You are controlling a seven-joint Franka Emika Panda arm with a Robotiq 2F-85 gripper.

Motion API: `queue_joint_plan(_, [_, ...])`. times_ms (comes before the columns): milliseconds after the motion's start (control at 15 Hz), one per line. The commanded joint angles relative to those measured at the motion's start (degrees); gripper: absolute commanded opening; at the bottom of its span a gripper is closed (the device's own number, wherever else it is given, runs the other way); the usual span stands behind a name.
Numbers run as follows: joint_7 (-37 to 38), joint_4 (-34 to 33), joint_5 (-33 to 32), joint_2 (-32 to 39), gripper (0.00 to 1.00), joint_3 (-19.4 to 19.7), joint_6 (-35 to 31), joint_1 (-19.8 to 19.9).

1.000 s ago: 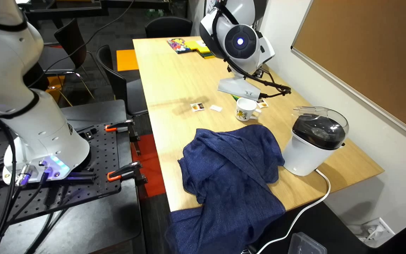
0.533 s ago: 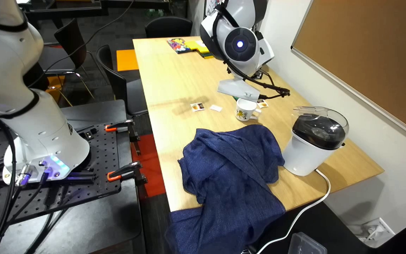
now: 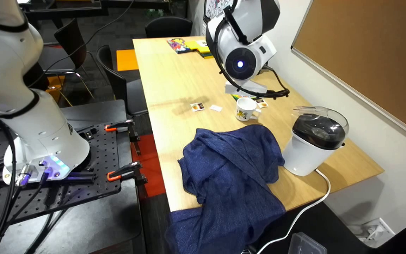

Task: Put the pen into the mug.

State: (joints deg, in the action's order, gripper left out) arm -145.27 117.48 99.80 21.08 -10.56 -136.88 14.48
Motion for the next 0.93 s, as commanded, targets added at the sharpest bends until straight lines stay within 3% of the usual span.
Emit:
queue_joint_plan(0, [-6.8,-1.1,5.4,1.7,0.03,7.1,10.2,-3.9])
queue_joint_plan(200, [-3.8,-4.7,4.0,3.9,0.03,10.7,16.1,-5.7])
queue_joint_plan(467, [-3.7,-7.2,5.2,6.9,0.03,12.6,20.2,-6.8])
queue_joint_plan(867, [-3.6,-6.3,13.7,9.6,0.03,13.0,17.8,-9.3])
